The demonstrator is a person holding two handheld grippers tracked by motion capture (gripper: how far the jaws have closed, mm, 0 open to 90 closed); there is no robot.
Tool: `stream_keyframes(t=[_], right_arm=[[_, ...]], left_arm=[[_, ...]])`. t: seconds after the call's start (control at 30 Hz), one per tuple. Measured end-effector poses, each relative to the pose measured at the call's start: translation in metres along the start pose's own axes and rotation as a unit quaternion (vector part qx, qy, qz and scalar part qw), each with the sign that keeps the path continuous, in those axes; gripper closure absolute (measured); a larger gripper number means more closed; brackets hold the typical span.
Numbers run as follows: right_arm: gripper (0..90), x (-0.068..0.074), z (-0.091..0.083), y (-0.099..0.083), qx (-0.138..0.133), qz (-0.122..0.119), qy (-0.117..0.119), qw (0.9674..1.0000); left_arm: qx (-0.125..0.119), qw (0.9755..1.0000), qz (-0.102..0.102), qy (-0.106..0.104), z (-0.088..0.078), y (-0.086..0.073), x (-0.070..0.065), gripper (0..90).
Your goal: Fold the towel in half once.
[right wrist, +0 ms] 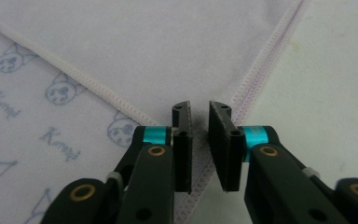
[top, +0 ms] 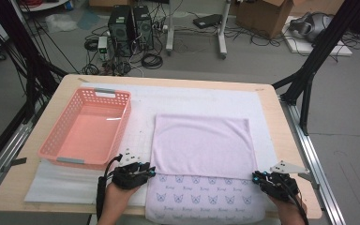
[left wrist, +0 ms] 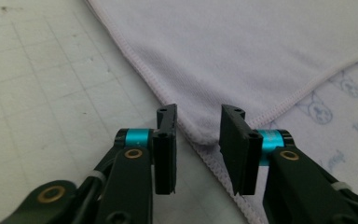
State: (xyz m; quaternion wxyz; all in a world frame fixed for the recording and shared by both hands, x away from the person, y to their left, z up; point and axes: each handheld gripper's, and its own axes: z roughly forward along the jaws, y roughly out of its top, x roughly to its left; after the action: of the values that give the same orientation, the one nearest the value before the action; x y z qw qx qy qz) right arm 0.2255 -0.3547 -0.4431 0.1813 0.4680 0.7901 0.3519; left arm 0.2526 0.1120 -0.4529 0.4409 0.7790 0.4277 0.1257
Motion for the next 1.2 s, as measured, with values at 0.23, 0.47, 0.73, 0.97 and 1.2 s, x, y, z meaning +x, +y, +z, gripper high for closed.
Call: stream_keyframes(t=[0.23,0.47,0.73,0.97,1.2], right_arm=[[86.2,-0.002,0.0,-0.001,-0.005,0.0,0.009,0.9999],[86.3,-0.001,-0.002,0.0,-0.014,-0.002,0.006,0.9999],[85.9,-0.001,0.0,-0.001,-0.011,-0.005,0.009,0.9999],[85.9,-0.001,0.0,0.0,-0.012,-0.007,0.008,0.9999],[86.0,-0.002,-0.004,0.0,-0.027,-0.003,0.006,0.9996]], left_arm=[[-0.008,0.9999,0.002,0.008,-0.001,0.0,-0.001,85.9],[-0.03,0.9995,-0.004,-0.005,-0.006,0.0,0.002,86.4],[-0.019,0.9997,-0.012,0.01,0.004,0.005,0.002,64.3],[-0.004,0.9993,0.004,0.036,0.01,0.009,-0.003,85.8],[-0.037,0.999,-0.005,0.026,0.001,0.009,-0.005,85.8]])
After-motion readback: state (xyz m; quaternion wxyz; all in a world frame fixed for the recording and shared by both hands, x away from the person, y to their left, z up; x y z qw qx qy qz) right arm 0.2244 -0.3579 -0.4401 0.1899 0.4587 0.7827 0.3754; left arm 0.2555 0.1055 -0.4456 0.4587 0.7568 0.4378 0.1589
